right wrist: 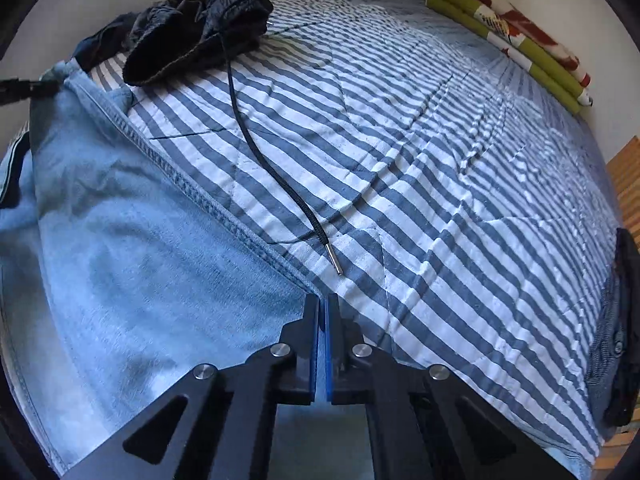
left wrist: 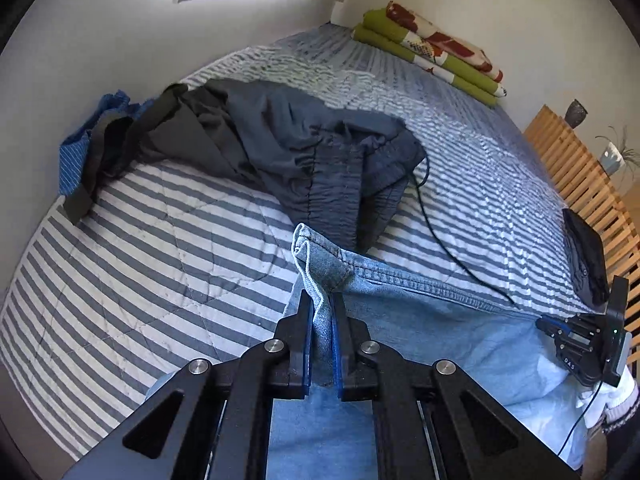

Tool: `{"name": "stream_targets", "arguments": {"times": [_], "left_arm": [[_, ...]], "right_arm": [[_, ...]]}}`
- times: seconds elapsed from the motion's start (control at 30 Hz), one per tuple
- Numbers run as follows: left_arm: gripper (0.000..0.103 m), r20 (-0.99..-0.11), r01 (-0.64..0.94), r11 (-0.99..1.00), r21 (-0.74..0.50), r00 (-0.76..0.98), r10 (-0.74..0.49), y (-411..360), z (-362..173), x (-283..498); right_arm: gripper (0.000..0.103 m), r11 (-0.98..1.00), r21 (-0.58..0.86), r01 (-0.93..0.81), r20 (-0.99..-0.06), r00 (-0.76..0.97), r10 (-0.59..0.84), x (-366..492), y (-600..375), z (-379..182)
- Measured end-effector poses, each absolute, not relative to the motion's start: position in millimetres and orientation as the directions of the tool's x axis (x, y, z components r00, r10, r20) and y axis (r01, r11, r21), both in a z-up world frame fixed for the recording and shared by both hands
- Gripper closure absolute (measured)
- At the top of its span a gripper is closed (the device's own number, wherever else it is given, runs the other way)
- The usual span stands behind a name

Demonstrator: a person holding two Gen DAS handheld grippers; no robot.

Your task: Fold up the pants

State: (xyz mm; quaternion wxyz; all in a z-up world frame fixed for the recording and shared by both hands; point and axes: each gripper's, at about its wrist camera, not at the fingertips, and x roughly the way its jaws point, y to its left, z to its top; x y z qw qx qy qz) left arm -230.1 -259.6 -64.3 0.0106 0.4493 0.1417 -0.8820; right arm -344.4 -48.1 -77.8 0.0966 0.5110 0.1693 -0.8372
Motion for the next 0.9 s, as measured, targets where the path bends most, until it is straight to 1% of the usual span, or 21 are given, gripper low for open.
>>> {"name": "stream_targets", "arguments": {"times": [0.07, 0.17, 0.3, 0.37, 0.43, 0.47, 0.53, 0.67, 0.7, 0.73, 0.8, 0.83, 0.87, 0.9], "left_arm": [[0.096, -0.754, 0.128, -0.96, -0.248, -0.648, 0.108, -256, -35, -213], [0.096, -0.67, 0.088, -0.96, -0.267, -0.733, 0.119, -254, 19, -181], [0.096, -0.554, 0.033, -0.974, -0.226, -0.826, 0.101, -240, 93, -149], [0.096, -0.531, 0.02, -0.982, -0.187, -0.843, 0.083, -233, 115, -148], [0.096, -0.541, 0.023, -0.985, -0.168, -0.838, 0.073, -231, 123, -162], [0.096, -0.556, 0.033, -0.985, -0.168, -0.828, 0.067, -232, 121, -172], [0.096, -0.589, 0.047, -0.987, -0.155, -0.806, 0.054, -234, 110, -199], [0.096, -0.67, 0.114, -0.983, -0.142, -0.743, 0.011, -243, 67, -272], [0.094, -0.674, 0.135, -0.983, -0.127, -0.739, -0.015, -242, 53, -295], [0.091, -0.68, 0.151, -0.985, -0.09, -0.732, -0.05, -241, 37, -320], [0.068, -0.756, 0.188, -0.982, -0.032, -0.647, -0.099, -241, 5, -367], [0.067, -0.782, 0.222, -0.975, -0.028, -0.612, -0.117, -242, -8, -382], [0.067, -0.787, 0.234, -0.971, -0.043, -0.607, -0.111, -243, -13, -388], [0.067, -0.781, 0.233, -0.971, -0.055, -0.616, -0.104, -242, -14, -391]], "right_arm": [[0.101, -0.928, -0.225, 0.296, -0.852, -0.522, 0.039, -328, -51, -52], [0.101, -0.928, -0.297, 0.225, -0.771, -0.629, 0.094, -304, -51, -5], [0.101, -0.945, -0.304, 0.117, -0.643, -0.757, 0.113, -284, -41, 64], [0.101, -0.947, -0.316, 0.067, -0.579, -0.804, 0.137, -283, -38, 89], [0.101, -0.944, -0.329, 0.028, -0.543, -0.823, 0.165, -293, -37, 101], [0.101, -0.945, -0.326, 0.015, -0.54, -0.824, 0.173, -297, -36, 102], [0.101, -0.953, -0.304, 0.004, -0.562, -0.808, 0.176, -323, -34, 94], [0.101, -0.94, -0.341, -0.011, -0.588, -0.777, 0.223, -379, -44, 54], [0.101, -0.938, -0.347, -0.017, -0.601, -0.764, 0.236, -397, -46, 40], [0.101, -0.939, -0.342, -0.016, -0.616, -0.751, 0.238, -413, -47, 26], [0.094, -0.937, -0.349, 0.026, -0.685, -0.69, 0.236, -446, -50, -6], [0.088, -0.941, -0.335, 0.036, -0.721, -0.654, 0.232, -459, -49, -17], [0.076, -0.948, -0.317, 0.029, -0.739, -0.634, 0.227, -467, -45, -23], [0.072, -0.957, -0.291, 0.009, -0.74, -0.636, 0.219, -469, -39, -24]]}}
